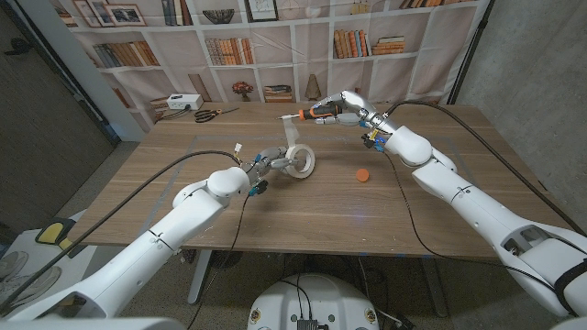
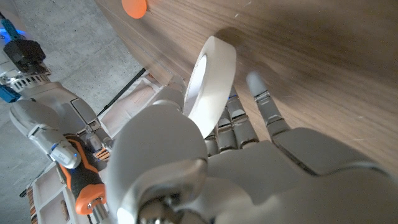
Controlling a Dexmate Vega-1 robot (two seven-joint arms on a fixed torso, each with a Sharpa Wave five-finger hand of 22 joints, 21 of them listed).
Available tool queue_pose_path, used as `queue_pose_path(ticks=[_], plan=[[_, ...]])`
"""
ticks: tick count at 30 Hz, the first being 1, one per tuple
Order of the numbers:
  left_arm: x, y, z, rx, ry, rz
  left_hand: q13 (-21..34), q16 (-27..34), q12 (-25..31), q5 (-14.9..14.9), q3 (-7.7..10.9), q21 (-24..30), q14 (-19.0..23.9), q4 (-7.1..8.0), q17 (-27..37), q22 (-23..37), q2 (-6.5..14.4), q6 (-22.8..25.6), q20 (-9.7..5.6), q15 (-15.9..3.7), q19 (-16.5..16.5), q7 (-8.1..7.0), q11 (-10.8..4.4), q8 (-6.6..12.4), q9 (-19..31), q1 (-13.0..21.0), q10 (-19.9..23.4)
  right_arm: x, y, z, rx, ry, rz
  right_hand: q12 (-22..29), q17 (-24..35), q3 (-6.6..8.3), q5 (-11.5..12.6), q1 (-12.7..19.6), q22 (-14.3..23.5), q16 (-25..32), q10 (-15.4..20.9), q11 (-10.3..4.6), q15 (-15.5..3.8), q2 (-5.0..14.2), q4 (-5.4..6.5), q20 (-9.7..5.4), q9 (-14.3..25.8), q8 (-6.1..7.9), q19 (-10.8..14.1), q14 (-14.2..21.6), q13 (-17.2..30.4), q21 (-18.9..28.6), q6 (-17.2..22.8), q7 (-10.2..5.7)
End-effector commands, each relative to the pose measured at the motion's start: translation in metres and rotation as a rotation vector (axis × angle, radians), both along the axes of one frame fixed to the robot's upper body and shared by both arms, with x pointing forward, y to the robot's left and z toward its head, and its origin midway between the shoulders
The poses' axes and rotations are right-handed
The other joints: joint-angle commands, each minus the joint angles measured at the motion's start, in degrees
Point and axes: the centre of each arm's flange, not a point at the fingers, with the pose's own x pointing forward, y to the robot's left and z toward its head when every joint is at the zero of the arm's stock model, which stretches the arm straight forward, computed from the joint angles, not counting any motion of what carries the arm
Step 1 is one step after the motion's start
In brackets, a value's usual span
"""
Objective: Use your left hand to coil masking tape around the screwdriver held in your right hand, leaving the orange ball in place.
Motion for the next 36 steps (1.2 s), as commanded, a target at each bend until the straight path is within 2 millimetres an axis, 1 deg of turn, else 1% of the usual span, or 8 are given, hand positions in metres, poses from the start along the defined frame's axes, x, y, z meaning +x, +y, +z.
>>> queue_pose_path(ticks=[1, 3, 4, 6, 8, 14, 24, 36], plan=[[0.019, -0.024, -0.004, 0.064, 0.069, 0.075, -0.9, 2.2, 1.97, 1.38, 4.49, 1.84, 8.58, -0.8, -0.88, 0.0, 0.53, 6.51, -2.0, -3.27, 5.1, 0.52, -2.22, 1.28, 0.23, 4.0, 7.96, 0.0, -0.012, -0.001, 0.016, -0.003, -0.009, 0.2, 0.29, -0.19, 0.26, 11.36, 0.15, -0.23, 0.57, -0.1, -0.3, 11.4, 0.08, -8.2, 0.24, 0.27, -0.37, 0.55, 0.24, 0.27, 5.51, -5.04], [0.018, -0.027, -0.003, 0.064, 0.043, 0.133, -1.24, 5.94, 5.89, 2.12, 12.34, 4.23, 20.76, -0.46, -1.01, 0.19, 2.74, 17.79, -4.49, -7.7, 9.68, 0.83, -6.22, 4.42, 0.59, 10.51, 20.48, 0.0, -0.014, -0.001, 0.019, -0.002, -0.01, 0.18, 0.3, -0.21, 0.26, 11.38, 0.13, -0.26, 0.58, -0.12, -0.3, 11.42, 0.1, -8.2, 0.25, 0.27, -0.39, 0.57, 0.26, 0.31, 5.51, -5.06], [0.017, -0.027, -0.002, 0.054, 0.027, 0.153, -1.04, 7.04, 7.48, 1.49, 14.64, 5.63, 24.81, 0.55, -0.95, 0.42, 3.1, 23.42, -5.25, -9.41, 11.44, 0.93, -7.52, 5.93, 0.72, 10.87, 24.93, 0.0, -0.015, -0.001, 0.021, -0.002, -0.01, 0.17, 0.31, -0.23, 0.27, 11.4, 0.11, -0.28, 0.57, -0.08, -0.3, 11.43, 0.11, -8.2, 0.25, 0.28, -0.41, 0.58, 0.29, 0.34, 5.53, -5.02], [0.016, -0.025, 0.002, 0.048, 0.006, 0.168, 0.53, 10.66, 10.44, -1.53, 17.89, 8.01, 31.99, 2.78, 1.54, 0.57, 3.62, 28.85, -6.67, -10.99, 14.66, 1.23, -9.06, 6.94, 1.46, 10.3, 31.72, 0.0, -0.017, -0.001, 0.027, -0.003, -0.011, 0.11, 0.32, -0.26, 0.27, 11.41, 0.09, -0.32, 0.49, -0.11, -0.29, 11.43, 0.13, -8.2, 0.25, 0.28, -0.43, 0.58, 0.29, 0.38, 5.52, -5.05], [0.013, -0.022, 0.009, 0.072, -0.022, 0.194, 2.89, 14.43, 11.76, -3.34, 19.42, 9.15, 36.11, 3.81, 5.59, 0.32, 3.22, 30.04, -8.11, -11.94, 17.0, 1.14, -9.59, 7.0, 2.86, 9.73, 33.02, 0.001, -0.019, -0.002, 0.036, -0.003, -0.013, 0.07, 0.34, -0.29, 0.27, 11.44, 0.07, -0.36, 0.44, -0.16, -0.3, 11.44, 0.15, -8.2, 0.26, 0.29, -0.45, 0.59, 0.33, 0.43, 5.56, -5.0], [0.001, -0.01, 0.03, 0.132, -0.129, 0.299, 9.43, 19.17, 15.5, -2.62, 20.72, 9.47, 36.67, 5.22, 14.79, 0.07, 2.97, 34.57, -9.78, -13.23, 18.7, 0.95, -10.93, 8.14, 6.21, 8.41, 34.96, 0.004, -0.025, -0.002, 0.049, -0.001, -0.005, 0.03, 0.38, -0.38, 0.27, 11.49, 0.0, -0.46, 0.59, -0.18, -0.29, 11.49, 0.22, -8.19, 0.28, 0.27, -0.54, 0.66, 0.34, 0.55, 5.5, -5.02], [-0.009, 0.002, 0.047, 0.161, -0.238, 0.404, 13.11, 22.33, 16.42, -2.14, 20.53, 8.87, 39.41, 2.92, 20.74, -0.15, 0.2, 37.35, -12.13, -13.74, 21.1, -0.53, -10.64, 8.32, 6.84, 8.07, 35.75, 0.007, -0.03, -0.003, 0.069, 0.006, 0.028, -0.19, 0.46, -0.53, 0.26, 11.6, -0.11, -0.62, 0.54, -0.17, -0.3, 11.56, 0.33, -8.17, 0.3, 0.26, -0.67, 0.77, 0.31, 0.79, 5.44, -4.98], [-0.022, 0.031, 0.079, 0.225, -0.366, 0.488, 11.67, 23.53, 14.54, -1.16, 19.94, 7.93, 39.91, 2.6, 23.9, -0.31, -1.04, 39.0, -12.94, -13.65, 21.94, -2.4, -10.9, 8.13, 6.16, 7.27, 36.05, 0.011, -0.046, -0.006, 0.095, 0.093, 0.147, -0.28, 0.53, -0.68, 0.26, 11.69, -0.2, -0.79, 0.57, -0.15, -0.3, 11.53, 0.4, -8.16, 0.32, 0.3, -0.81, 0.8, 0.39, 0.96, 5.54, -5.01]])
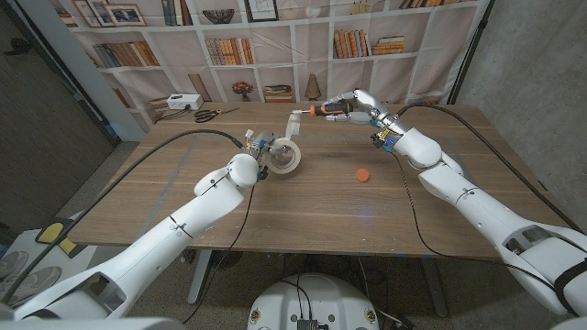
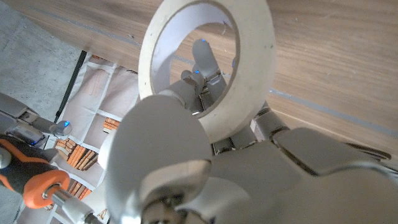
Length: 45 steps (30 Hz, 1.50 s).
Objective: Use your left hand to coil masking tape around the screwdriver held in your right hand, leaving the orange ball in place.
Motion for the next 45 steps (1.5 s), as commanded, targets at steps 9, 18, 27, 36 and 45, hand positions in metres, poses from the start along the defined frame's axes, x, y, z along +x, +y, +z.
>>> queue_pose_path(ticks=[9, 18, 27, 36, 45], plan=[[-0.022, 0.049, 0.062, 0.149, -0.27, 0.217, -1.65, 1.42, 0.57, 1.2, -0.5, -0.71, 1.21, -0.45, 2.9, 0.08, -1.23, 0.56, -0.83, -1.29, 1.01, -1.72, -4.22, -0.51, -0.55, -0.33, 4.58, 0.013, -0.028, -0.01, 0.031, 0.146, 0.185, 0.12, 0.33, -0.13, 0.4, 11.5, -0.02, -0.32, 0.67, -0.11, -0.11, 11.29, 0.08, -8.27, 0.34, 0.23, -0.5, 0.59, 0.27, 0.54, 5.46, -5.07], [-0.03, 0.061, 0.098, 0.142, -0.414, 0.249, -2.55, 2.12, -0.37, 1.71, -0.54, -1.1, 1.4, -0.35, 4.72, 0.2, -1.41, 0.68, -1.37, -1.24, 1.4, -2.01, -4.25, -0.94, -0.91, -0.65, 4.9, 0.007, -0.023, -0.009, -0.063, 0.164, 0.196, 0.12, 0.39, -0.29, 0.45, 11.63, -0.09, -0.48, 0.81, -0.07, -0.11, 11.25, 0.12, -8.25, 0.34, 0.26, -0.65, 0.58, 0.41, 0.67, 5.58, -5.13], [-0.028, 0.052, 0.127, 0.147, -0.515, 0.223, -3.4, 2.39, -1.24, 2.22, -0.56, -1.8, 1.01, -0.14, 6.34, 0.09, -1.6, 0.91, -2.03, -1.2, 1.35, -2.7, -5.09, -1.3, -1.18, -1.08, 5.21, 0.004, -0.014, -0.01, -0.164, 0.183, 0.194, -0.01, 0.46, -0.52, 0.52, 11.78, -0.18, -0.72, 0.67, -0.33, -0.12, 11.14, 0.14, -8.24, 0.35, 0.21, -0.88, 0.46, 0.58, 0.78, 5.49, -5.46], [-0.027, 0.041, 0.151, 0.101, -0.595, 0.174, -3.78, 2.45, -1.82, 2.68, -0.57, -2.29, 0.54, 0.09, 7.67, 0.1, -1.77, 1.12, -2.51, -1.18, 1.48, -3.18, -5.69, -1.61, -1.39, -1.53, 5.34, 0.003, 0.0, -0.017, -0.207, 0.168, 0.09, -0.19, 0.53, -0.79, 0.65, 11.98, -0.24, -1.04, 0.63, -0.38, -0.15, 11.13, 0.21, -8.24, 0.36, 0.13, -1.14, 0.28, 0.68, 0.97, 5.37, -5.79], [-0.03, 0.023, 0.168, 0.116, -0.646, 0.119, -3.72, 2.4, -2.07, 2.99, -0.55, -2.7, 0.17, 0.3, 8.51, 0.06, -1.8, 1.09, -2.71, -1.17, 1.41, -3.18, -5.95, -1.88, -1.5, -1.85, 5.27, -0.001, 0.023, -0.024, -0.316, 0.013, -0.202, -0.29, 0.61, -0.92, 0.75, 12.11, -0.26, -1.19, 0.7, -0.22, -0.13, 11.36, 0.36, -8.18, 0.38, 0.14, -1.22, 0.4, 0.78, 1.21, 5.39, -5.36]])
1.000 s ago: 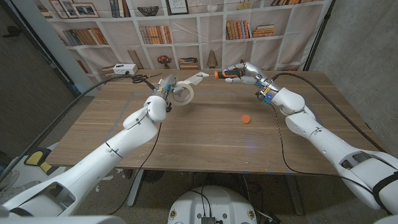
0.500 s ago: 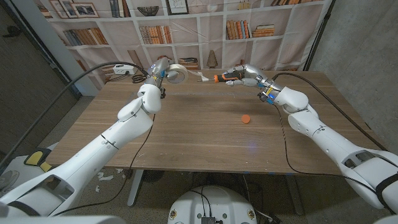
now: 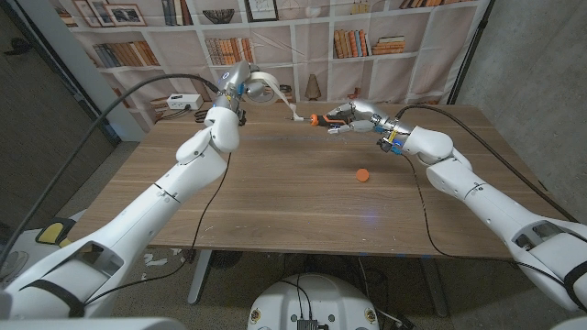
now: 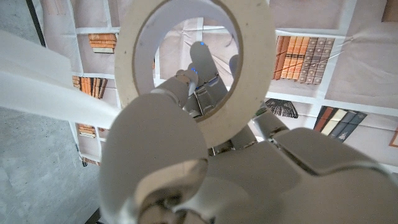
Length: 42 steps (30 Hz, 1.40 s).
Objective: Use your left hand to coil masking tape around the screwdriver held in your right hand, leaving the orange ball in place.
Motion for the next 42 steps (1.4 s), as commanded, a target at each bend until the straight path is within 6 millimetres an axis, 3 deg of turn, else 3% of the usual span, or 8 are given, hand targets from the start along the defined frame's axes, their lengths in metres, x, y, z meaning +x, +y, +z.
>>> queue_pose_path(ticks=[1, 20, 42], plan=[[-0.003, -0.021, 0.028, 0.028, -0.072, -0.074, 0.15, 0.23, -0.27, 0.43, 0.18, -0.15, -0.36, 0.23, 0.6, 0.1, 0.42, 0.2, -1.1, -0.44, 0.17, -0.22, -3.03, -0.18, 0.08, -0.04, 2.8, 0.0, 0.025, -0.011, -0.139, -0.199, -0.307, -0.06, 0.13, -0.23, 0.2, 10.38, -0.02, -0.18, 0.06, 0.2, -0.16, 10.82, 0.12, -8.14, 0.0, 0.37, -0.04, 0.42, 0.15, 0.35, 5.72, -5.06], [-0.016, -0.035, 0.04, 0.072, -0.078, -0.127, 0.54, 0.11, -0.63, 1.12, 0.33, -0.73, -0.88, 0.45, 2.47, 0.26, 0.45, 0.14, -1.18, -0.44, 0.0, -0.19, -3.1, -0.75, -0.09, -0.44, 2.83, -0.003, 0.042, -0.029, -0.13, -0.426, -0.598, -0.27, 0.28, -0.54, 0.33, 10.54, -0.08, -0.38, 0.38, 0.02, -0.14, 10.98, 0.37, -8.11, 0.01, 0.45, -0.26, 0.77, 0.11, 0.68, 5.97, -5.05], [-0.019, -0.04, 0.037, 0.093, -0.017, -0.209, 0.7, 0.04, -1.01, 1.64, 0.53, -0.83, -1.07, 0.28, 4.4, 0.54, 0.5, 0.31, -1.0, -0.43, -0.04, 0.45, -2.82, -1.22, -0.19, -0.43, 3.26, -0.005, 0.061, -0.029, -0.13, -0.567, -0.921, -0.3, 0.79, -0.97, 0.39, 10.84, 0.04, -0.02, 2.02, 0.25, -0.16, 11.04, 0.64, -7.95, -0.02, 0.76, 0.23, 2.33, -0.33, 1.68, 6.98, -4.73]])
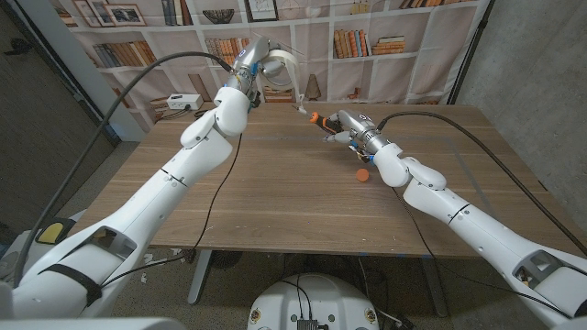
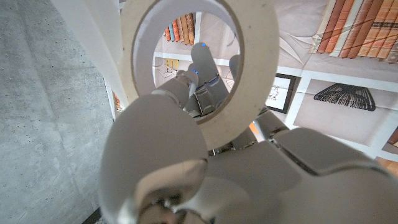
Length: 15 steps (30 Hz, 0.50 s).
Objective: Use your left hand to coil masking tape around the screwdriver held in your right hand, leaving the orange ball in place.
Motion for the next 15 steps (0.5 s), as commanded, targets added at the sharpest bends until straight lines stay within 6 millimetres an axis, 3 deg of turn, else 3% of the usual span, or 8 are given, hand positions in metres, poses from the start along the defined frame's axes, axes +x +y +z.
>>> queue_pose_path(ticks=[1, 8, 15], plan=[[-0.002, -0.004, 0.001, 0.029, 0.029, -0.037, 0.22, 0.05, -0.04, 0.51, 0.3, -0.07, -0.29, 0.05, 0.5, 0.1, 0.29, 0.12, -1.04, -1.07, -0.05, 0.23, -2.89, -0.18, 0.07, -0.22, 3.24, -0.005, 0.011, 0.002, -0.013, -0.114, -0.15, -0.12, 0.23, -0.43, 0.39, 10.99, 0.07, 0.6, 0.77, 0.19, -0.83, 10.88, 0.25, -7.95, -0.03, 0.27, 0.26, 1.68, -0.1, 0.48, 5.11, -4.26], [-0.001, -0.006, 0.003, 0.033, 0.044, -0.066, 0.35, 0.0, -0.14, 0.64, 0.34, -0.1, -0.36, -0.01, 1.08, 0.12, 0.29, 0.09, -0.95, -1.06, -0.06, 0.19, -2.88, -0.35, 0.04, -0.21, 3.31, -0.009, 0.022, 0.0, -0.061, -0.183, -0.216, -0.29, 0.38, -0.61, 0.39, 11.09, 0.08, 0.69, 0.9, 0.08, -0.82, 10.72, 0.25, -7.93, -0.04, 0.25, 0.39, 2.03, -0.29, 0.72, 5.12, -4.25], [0.006, -0.005, 0.004, -0.006, 0.124, -0.159, 0.53, 0.01, -0.2, 0.73, 0.38, -0.12, -0.32, -0.09, 1.65, 0.12, 0.34, 0.2, -0.84, -1.06, -0.1, 0.35, -2.59, -0.45, 0.04, -0.16, 3.37, 0.001, 0.035, 0.0, -0.096, -0.161, -0.297, -0.25, 0.48, -0.75, 0.4, 11.16, 0.06, 0.7, 1.13, 0.11, -0.8, 10.61, 0.26, -7.96, -0.05, 0.28, 0.41, 2.21, -0.21, 0.86, 5.29, -4.3]])
